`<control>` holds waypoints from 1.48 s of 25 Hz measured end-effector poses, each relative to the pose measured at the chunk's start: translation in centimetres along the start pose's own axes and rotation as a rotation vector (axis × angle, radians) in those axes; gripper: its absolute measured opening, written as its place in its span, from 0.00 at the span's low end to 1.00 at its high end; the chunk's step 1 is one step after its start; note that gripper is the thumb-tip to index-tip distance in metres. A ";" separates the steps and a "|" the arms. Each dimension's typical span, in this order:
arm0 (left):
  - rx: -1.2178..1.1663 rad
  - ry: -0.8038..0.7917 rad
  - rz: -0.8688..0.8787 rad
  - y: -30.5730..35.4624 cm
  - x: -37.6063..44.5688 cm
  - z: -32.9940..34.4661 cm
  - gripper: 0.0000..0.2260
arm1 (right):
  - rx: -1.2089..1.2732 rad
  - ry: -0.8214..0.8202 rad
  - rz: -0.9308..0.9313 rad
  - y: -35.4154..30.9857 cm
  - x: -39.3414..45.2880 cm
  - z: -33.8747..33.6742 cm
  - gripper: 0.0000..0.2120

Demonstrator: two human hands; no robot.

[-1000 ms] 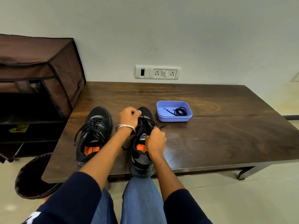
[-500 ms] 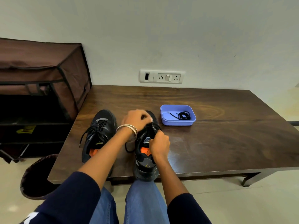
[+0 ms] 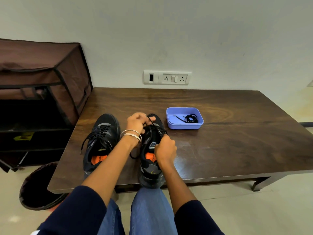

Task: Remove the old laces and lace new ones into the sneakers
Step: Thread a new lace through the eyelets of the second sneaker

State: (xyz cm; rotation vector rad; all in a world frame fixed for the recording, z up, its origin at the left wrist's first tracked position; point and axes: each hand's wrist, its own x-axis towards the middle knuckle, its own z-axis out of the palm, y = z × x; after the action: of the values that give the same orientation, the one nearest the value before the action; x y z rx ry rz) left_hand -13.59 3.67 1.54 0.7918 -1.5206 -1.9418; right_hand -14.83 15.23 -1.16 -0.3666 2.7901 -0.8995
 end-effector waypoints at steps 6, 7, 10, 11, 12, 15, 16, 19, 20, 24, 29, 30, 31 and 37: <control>0.091 -0.031 0.138 2.7 -0.8 -0.3 0.11 | 0.000 -0.013 0.011 -0.1 -0.3 -0.2 0.10; 0.395 -0.056 0.319 2.4 -1.1 0.0 0.09 | 0.002 -0.009 0.013 -0.2 -0.3 -0.1 0.10; 0.928 -0.097 0.532 1.9 -0.9 0.2 0.05 | -0.003 -0.003 0.017 -0.3 -0.3 -0.1 0.10; 1.083 -0.092 0.498 1.8 -0.7 0.0 0.07 | 0.001 -0.002 0.017 -0.2 -0.2 0.0 0.10; 1.252 -0.101 0.447 1.6 -0.4 -0.4 0.09 | 0.001 -0.003 0.017 -0.1 -0.3 0.0 0.10; 1.412 -0.184 0.293 0.2 -0.2 -1.0 0.11 | -0.001 -0.003 0.020 0.1 -0.1 0.1 0.10; 1.360 -0.185 0.267 -0.2 -0.2 -0.9 0.10 | 0.007 -0.001 0.022 0.3 0.0 0.2 0.10; 1.398 -0.154 0.235 -0.5 -0.1 0.8 0.09 | 0.027 0.015 0.037 0.2 0.2 0.1 0.10; 1.460 -0.156 0.213 -0.5 -0.1 1.5 0.10 | 0.025 0.020 0.043 0.2 0.2 0.0 0.10; 1.340 -0.167 0.175 -1.9 -0.2 1.1 0.08 | 0.010 0.026 0.064 0.3 0.0 0.1 0.11; 0.448 -0.067 -0.081 -2.6 -0.6 -1.0 0.10 | -0.010 0.035 0.043 0.2 0.1 0.3 0.10; 0.218 -0.029 -0.158 -2.4 -0.7 -1.2 0.12 | -0.012 0.042 0.050 0.2 0.1 0.3 0.11; 0.077 0.021 -0.198 -2.2 -0.7 -1.5 0.13 | -0.016 0.053 0.053 0.3 0.2 0.4 0.10; 1.182 0.220 0.014 -0.4 -2.2 -2.0 0.22 | -0.093 0.081 -0.025 0.0 0.1 0.3 0.11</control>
State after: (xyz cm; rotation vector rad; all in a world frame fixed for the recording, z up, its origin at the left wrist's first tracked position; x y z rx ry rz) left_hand -10.65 4.01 0.97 1.3554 -2.4509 -0.7244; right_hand -14.85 15.03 -1.36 -0.3886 2.9148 -0.8092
